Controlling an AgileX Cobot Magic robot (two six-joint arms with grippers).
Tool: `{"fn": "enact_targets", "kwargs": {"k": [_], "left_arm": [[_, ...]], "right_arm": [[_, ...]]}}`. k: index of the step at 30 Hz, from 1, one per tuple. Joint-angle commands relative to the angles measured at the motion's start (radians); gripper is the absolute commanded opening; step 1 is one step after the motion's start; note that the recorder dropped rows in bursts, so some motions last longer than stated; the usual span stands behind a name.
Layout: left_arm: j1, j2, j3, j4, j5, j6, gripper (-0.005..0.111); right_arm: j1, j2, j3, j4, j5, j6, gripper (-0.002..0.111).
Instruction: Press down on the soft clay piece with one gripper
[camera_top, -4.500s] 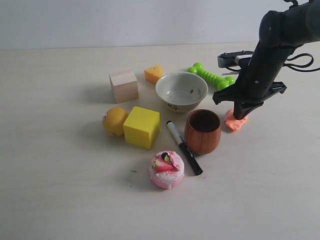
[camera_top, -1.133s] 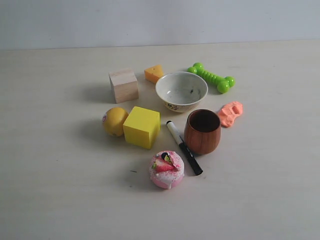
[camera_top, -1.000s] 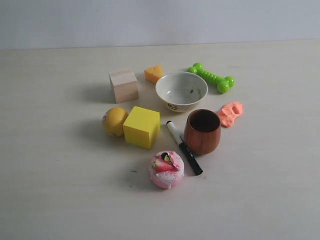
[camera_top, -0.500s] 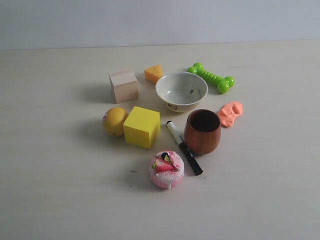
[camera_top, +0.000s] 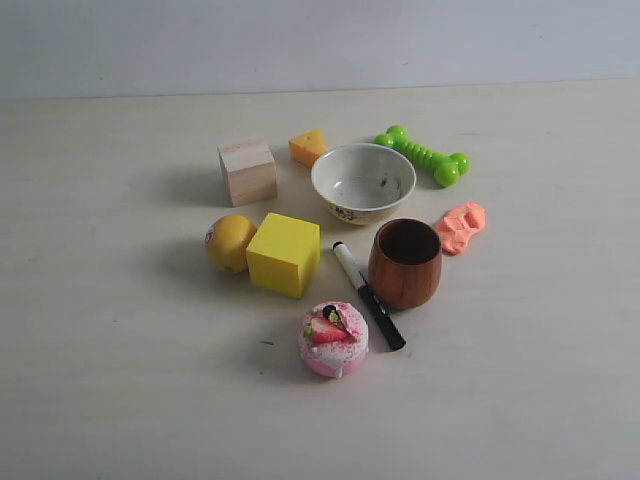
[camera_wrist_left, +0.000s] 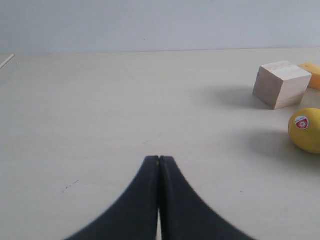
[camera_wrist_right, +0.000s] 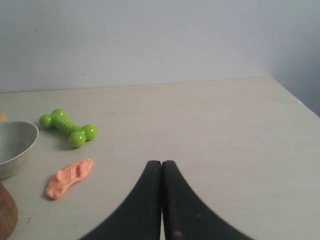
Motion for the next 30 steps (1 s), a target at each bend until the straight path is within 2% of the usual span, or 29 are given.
{"fn": "enact_targets", "kwargs": {"k": [1,7,13,20,30], "left_arm": [[-0.004,-0.006,0.0,-0.002,-0.007,-0.003,0.0],[-0.004,-0.006,0.0,-0.002,-0.007,-0.003,0.0],[-0.004,-0.006,0.0,-0.002,-0.007,-0.003,0.0],[-0.004,-0.006,0.0,-0.002,-0.007,-0.003,0.0],[-0.004,-0.006,0.0,-0.002,-0.007,-0.001,0.0]], "right_arm": [[-0.005,-0.007,0.096,-0.001,-0.148,0.027,0.0],[-0.005,-0.009,0.188,0.008,-0.285,0.034,0.0],[-0.009,-0.064,0.188,0.001,-0.193,0.031,0.0],[-0.108,-0.172,0.188,0.001,-0.104,0.031,0.0],[-0.108,-0.173,0.188,0.004,-0.051,0.031,0.0]]}}
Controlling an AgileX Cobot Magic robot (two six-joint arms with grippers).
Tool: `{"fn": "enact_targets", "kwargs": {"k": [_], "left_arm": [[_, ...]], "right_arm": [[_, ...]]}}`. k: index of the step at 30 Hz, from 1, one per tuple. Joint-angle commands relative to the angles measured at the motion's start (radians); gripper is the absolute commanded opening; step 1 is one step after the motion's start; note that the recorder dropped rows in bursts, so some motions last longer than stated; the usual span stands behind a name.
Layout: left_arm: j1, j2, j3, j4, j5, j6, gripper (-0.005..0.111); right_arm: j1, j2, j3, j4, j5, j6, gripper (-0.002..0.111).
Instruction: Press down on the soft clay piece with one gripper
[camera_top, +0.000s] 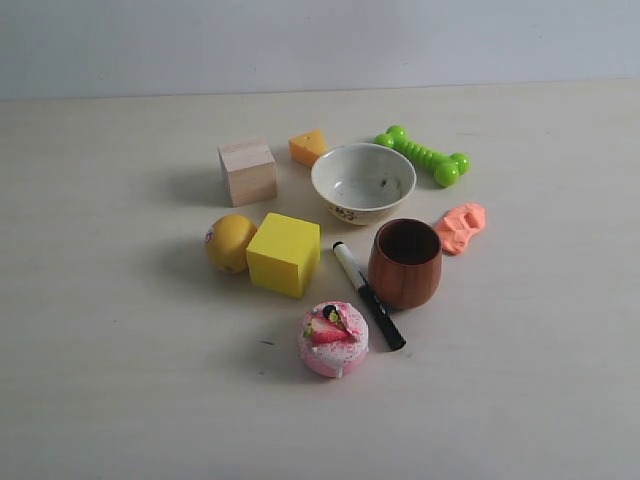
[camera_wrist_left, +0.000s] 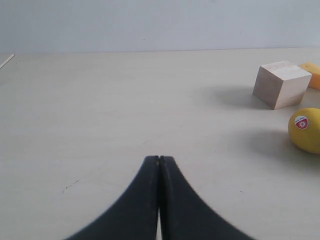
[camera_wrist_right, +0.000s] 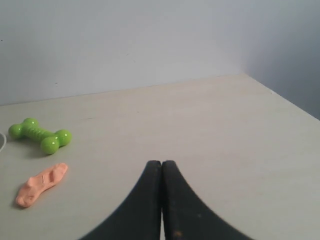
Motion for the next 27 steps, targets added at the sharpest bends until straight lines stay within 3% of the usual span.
{"fn": "enact_targets", "kwargs": {"k": [1,27], "left_arm": [[-0.004,-0.006,0.0,-0.002,-0.007,-0.001,0.0],[-0.004,-0.006,0.0,-0.002,-0.007,-0.001,0.0]], "right_arm": [[-0.005,-0.006,0.005,-0.004,0.054,0.002,0.0],[0.002,-0.006,0.005,0.007,0.063,0.02,0.0]]}}
